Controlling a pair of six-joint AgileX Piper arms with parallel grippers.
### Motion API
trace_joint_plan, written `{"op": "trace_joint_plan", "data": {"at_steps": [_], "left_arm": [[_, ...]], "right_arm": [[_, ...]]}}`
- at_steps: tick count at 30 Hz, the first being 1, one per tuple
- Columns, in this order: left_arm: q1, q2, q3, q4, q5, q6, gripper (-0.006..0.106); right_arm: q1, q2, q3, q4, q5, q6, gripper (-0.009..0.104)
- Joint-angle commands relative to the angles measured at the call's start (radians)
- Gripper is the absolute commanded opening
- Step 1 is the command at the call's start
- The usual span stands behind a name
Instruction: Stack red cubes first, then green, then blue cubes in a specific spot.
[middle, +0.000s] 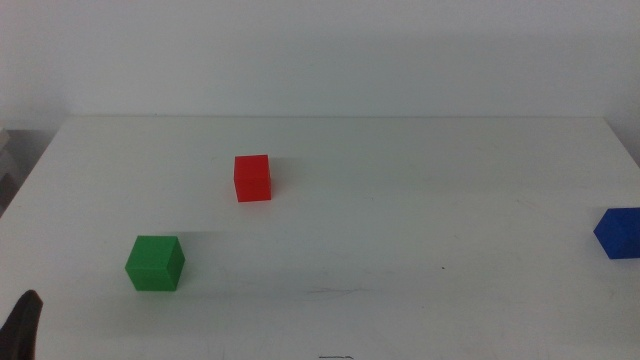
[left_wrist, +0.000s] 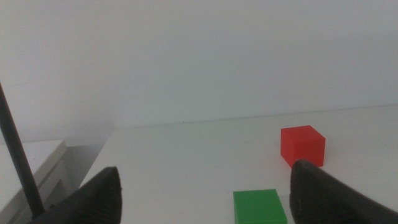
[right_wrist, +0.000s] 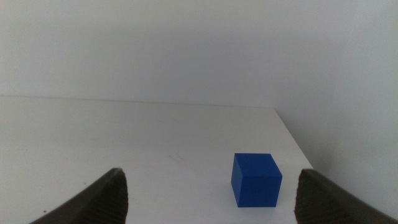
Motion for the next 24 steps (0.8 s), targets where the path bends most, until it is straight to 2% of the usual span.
{"op": "trace_joint_plan", "data": {"at_steps": [1,17,24], "left_arm": [[-0.003,0.021,-0.038,-0.005,-0.064,-0.015,0.091],[-0.003,0.498,-0.695,-0.005,0.496,-0.06,0.091],[-0.003,0.7,-0.894,0.006,0.706,-0.096,0.091]], "right_arm": [[-0.007,-0.022,-0.029,-0.008,-0.074,-0.01,0.083],[-0.007,-0.022,-0.029,-0.008,-0.073,-0.01,0.083],[-0.007,-0.022,-0.029,-0.008,-0.073,-0.01,0.083]]}}
